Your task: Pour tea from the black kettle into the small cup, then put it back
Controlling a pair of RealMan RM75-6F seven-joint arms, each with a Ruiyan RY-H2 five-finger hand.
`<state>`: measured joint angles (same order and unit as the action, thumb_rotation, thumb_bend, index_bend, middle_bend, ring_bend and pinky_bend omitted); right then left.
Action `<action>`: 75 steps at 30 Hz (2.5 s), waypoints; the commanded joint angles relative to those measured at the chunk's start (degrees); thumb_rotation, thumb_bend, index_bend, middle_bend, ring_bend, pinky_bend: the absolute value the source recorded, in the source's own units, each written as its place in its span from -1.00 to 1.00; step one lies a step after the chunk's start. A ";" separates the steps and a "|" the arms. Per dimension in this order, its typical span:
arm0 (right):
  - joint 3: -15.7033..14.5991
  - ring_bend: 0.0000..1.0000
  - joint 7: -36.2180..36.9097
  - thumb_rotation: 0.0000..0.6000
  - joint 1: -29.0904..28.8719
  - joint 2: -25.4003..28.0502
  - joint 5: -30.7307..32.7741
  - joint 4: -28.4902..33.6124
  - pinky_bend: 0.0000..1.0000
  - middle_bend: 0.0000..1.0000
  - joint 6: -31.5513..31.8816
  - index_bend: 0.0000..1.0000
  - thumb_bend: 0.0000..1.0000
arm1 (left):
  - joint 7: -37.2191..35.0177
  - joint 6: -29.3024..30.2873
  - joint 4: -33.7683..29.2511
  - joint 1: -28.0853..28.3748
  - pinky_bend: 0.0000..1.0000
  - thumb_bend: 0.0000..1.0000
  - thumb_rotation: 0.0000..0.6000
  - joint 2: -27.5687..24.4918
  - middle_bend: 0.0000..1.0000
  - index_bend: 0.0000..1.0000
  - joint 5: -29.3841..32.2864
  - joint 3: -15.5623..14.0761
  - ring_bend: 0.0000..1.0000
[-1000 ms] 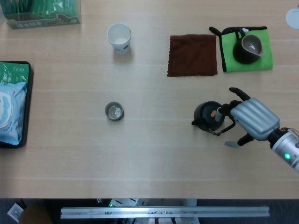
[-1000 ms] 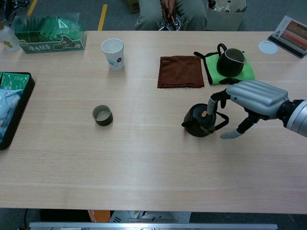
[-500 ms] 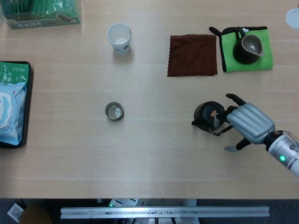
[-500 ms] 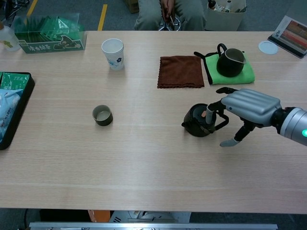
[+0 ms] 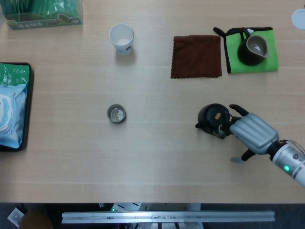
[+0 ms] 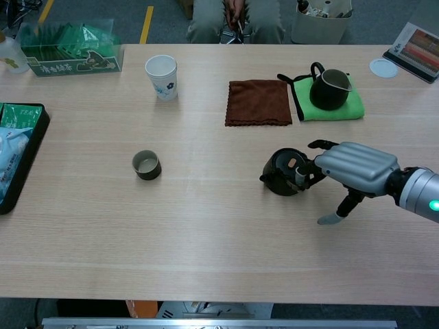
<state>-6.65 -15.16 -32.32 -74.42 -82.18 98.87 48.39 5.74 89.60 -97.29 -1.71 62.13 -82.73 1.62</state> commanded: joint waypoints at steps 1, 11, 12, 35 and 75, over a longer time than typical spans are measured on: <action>-0.11 -0.21 -0.20 0.64 0.13 -0.15 0.20 -0.14 -0.96 -0.12 -0.07 -0.20 -1.00 | -0.12 0.04 0.08 -0.08 -0.61 -0.42 1.00 0.02 -0.60 -0.60 -0.02 -0.04 -0.68; 0.61 0.03 -0.96 0.68 0.23 -1.78 1.91 -1.22 -0.96 0.09 -0.37 0.03 -1.00 | -0.30 0.20 0.26 -0.40 -0.61 -0.42 1.00 -0.06 -0.60 -0.60 0.11 -0.03 -0.68; 0.89 0.08 -0.95 0.73 0.35 -2.08 2.12 -1.38 -0.96 0.13 -0.02 0.07 -1.00 | -0.30 0.20 0.27 -0.41 -0.61 -0.42 1.00 -0.07 -0.60 -0.60 0.12 -0.02 -0.68; 8.73 0.64 6.99 1.00 -1.74 -5.78 7.69 -3.49 -0.96 0.71 0.31 0.77 -1.00 | 0.11 -0.13 -0.18 -0.59 -0.61 -0.42 1.00 -0.60 -0.59 -0.60 0.69 0.17 -0.68; 11.35 0.76 10.06 0.24 0.47 0.90 0.37 1.24 -0.96 0.83 11.64 1.00 -0.35 | 0.46 -0.52 -2.33 0.39 -0.61 -0.42 1.00 -1.12 -0.58 -0.60 -1.84 -0.24 -0.68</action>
<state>4.70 -4.94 -31.95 -73.54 -81.65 100.12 59.86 6.20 89.08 -99.61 -1.32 61.01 -84.57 1.39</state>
